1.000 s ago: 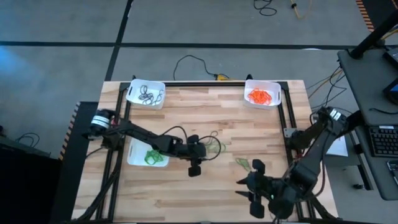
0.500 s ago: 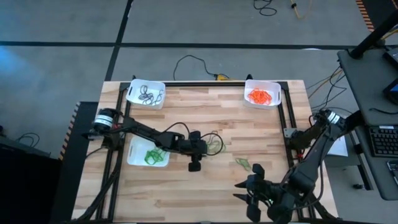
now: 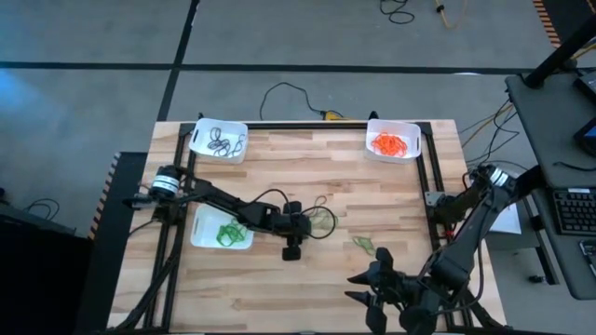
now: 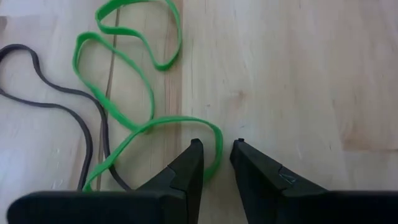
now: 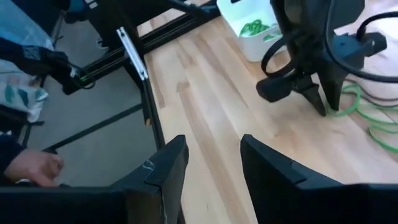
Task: Sort rubber bands into baskets
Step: Put the green rubber band into the bottom white bin
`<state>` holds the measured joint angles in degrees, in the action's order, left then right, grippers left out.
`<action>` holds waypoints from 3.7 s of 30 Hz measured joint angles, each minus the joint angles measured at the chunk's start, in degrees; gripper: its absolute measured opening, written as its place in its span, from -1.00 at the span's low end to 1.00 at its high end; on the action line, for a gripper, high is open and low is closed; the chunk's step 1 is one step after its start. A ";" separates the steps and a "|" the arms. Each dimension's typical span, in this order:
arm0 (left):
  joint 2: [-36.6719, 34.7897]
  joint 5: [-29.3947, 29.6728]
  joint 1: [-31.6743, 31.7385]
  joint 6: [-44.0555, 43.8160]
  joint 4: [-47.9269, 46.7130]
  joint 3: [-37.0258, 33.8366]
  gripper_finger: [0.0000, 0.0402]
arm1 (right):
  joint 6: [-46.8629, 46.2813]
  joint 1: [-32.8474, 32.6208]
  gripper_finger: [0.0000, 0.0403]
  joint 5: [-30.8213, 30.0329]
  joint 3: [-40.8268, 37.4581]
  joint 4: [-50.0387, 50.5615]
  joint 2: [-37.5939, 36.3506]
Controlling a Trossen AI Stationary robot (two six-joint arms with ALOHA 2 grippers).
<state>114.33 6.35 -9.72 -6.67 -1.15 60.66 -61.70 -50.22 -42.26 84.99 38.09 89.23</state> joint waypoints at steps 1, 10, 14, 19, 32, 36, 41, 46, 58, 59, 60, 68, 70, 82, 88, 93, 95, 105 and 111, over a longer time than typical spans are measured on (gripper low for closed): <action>0.02 0.25 -0.02 -0.27 -0.24 0.00 -0.63 | 0.26 -0.02 -0.29 -0.64 -0.03 0.00 0.10; 0.13 3.09 -0.09 -15.39 -1.62 0.19 -0.95 | 1.15 0.26 -0.29 -2.75 -0.26 -4.17 1.74; -0.40 2.28 -0.34 -16.44 -4.32 2.55 -0.99 | 1.74 0.24 -0.29 -2.83 -0.57 -6.83 3.01; -3.93 1.22 -1.67 -13.84 -9.71 7.99 -1.00 | 1.26 0.51 -0.29 -2.33 -0.57 -7.43 3.69; -25.47 -0.07 -13.08 -7.89 -40.26 21.92 -1.00 | 2.97 0.72 -0.29 -2.42 -0.57 -7.09 3.10; -31.71 0.05 -20.69 -20.81 -52.95 20.23 -1.00 | 5.11 1.08 -0.29 -2.82 -0.57 -7.19 3.10; -38.35 3.36 -31.05 -42.99 -64.06 12.15 -1.00 | 7.31 2.27 -0.29 -2.87 -0.61 -7.13 3.10; -44.04 9.72 -30.68 -54.63 -65.73 -0.44 -1.00 | 7.81 3.40 -0.29 -2.87 -0.61 -7.18 3.10; -42.15 2.72 -13.86 -52.45 -50.03 -20.52 -1.00 | 4.69 3.50 -0.29 -1.24 -0.61 -7.54 3.10; -41.69 1.28 -13.15 -52.11 -50.03 -20.78 -1.00 | 4.69 3.50 -0.29 -1.27 -0.61 -7.54 3.09; -41.02 0.53 -12.80 -51.76 -49.88 -20.81 -1.00 | 4.63 3.50 -0.29 -1.47 -0.61 -7.55 3.10; -36.63 -0.61 -12.28 -50.23 -50.01 -20.34 -0.93 | 3.18 3.78 -0.29 -4.40 -0.63 -7.57 3.08; -36.44 -1.81 -12.28 -49.64 -49.96 -20.11 -0.84 | 3.21 3.95 -0.29 -4.40 -0.63 -7.57 3.08; -41.63 -0.85 -11.04 -42.40 -65.30 -6.60 0.07 | 3.19 9.33 -0.29 2.56 -0.63 -0.22 -2.54; -42.06 2.85 -11.05 -37.92 -67.81 4.76 0.47 | 5.16 16.10 -0.29 7.81 -0.68 6.53 -5.84; -42.12 10.24 -8.42 -37.48 -54.52 10.68 0.60 | 12.38 17.04 -0.29 3.45 -0.68 4.18 -7.08; -42.17 12.99 -7.59 -36.21 -48.12 11.04 0.59 | 12.24 17.22 -0.29 3.26 -0.68 6.08 -7.69; -35.87 10.05 -4.61 -29.21 -15.38 2.23 0.55 | -4.42 14.28 -0.29 5.47 -2.14 27.49 -8.57; -23.28 6.85 -2.41 -27.03 -11.16 3.05 0.55 | -11.62 10.50 -0.29 2.64 -2.34 31.85 -11.10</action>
<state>91.05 13.20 -12.13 -33.69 -12.31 63.71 -73.32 -39.71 -39.62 82.65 69.95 78.13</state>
